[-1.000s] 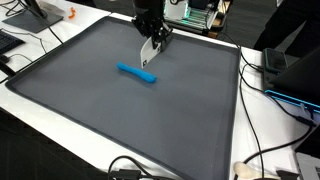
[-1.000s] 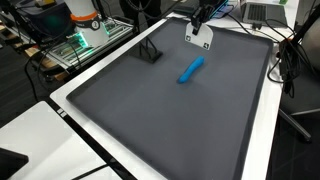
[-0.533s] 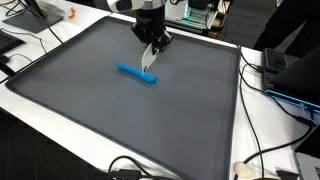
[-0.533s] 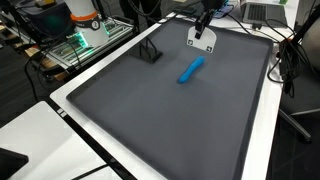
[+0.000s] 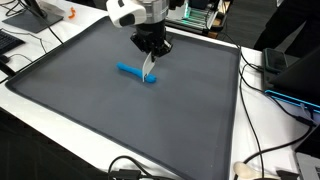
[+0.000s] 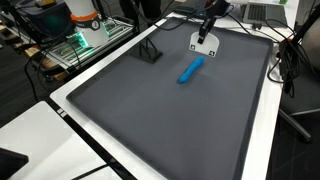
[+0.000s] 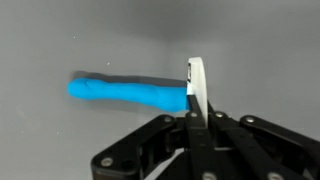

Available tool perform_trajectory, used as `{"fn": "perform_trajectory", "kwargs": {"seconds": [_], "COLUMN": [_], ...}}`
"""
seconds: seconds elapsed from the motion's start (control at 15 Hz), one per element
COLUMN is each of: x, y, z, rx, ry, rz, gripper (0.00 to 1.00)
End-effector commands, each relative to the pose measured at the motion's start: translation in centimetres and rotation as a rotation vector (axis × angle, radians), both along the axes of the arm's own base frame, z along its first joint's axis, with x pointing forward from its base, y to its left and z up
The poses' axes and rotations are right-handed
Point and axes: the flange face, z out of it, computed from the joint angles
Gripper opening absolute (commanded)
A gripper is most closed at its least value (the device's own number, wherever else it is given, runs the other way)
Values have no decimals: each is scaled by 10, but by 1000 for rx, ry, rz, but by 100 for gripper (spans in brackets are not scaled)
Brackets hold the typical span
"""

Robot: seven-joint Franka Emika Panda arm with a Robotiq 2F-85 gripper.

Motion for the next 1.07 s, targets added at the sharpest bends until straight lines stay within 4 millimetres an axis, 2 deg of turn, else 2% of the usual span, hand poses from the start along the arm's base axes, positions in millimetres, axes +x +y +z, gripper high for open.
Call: {"fn": "perform_trajectory", "kwargs": {"seconds": [0.0,1.0], "x": [6,14], "y": [3,0], "z": [-10,-38], "rx": [-36,-47], "ry": [-18,-69], "rz": [48,93], "gripper": [1,1]}}
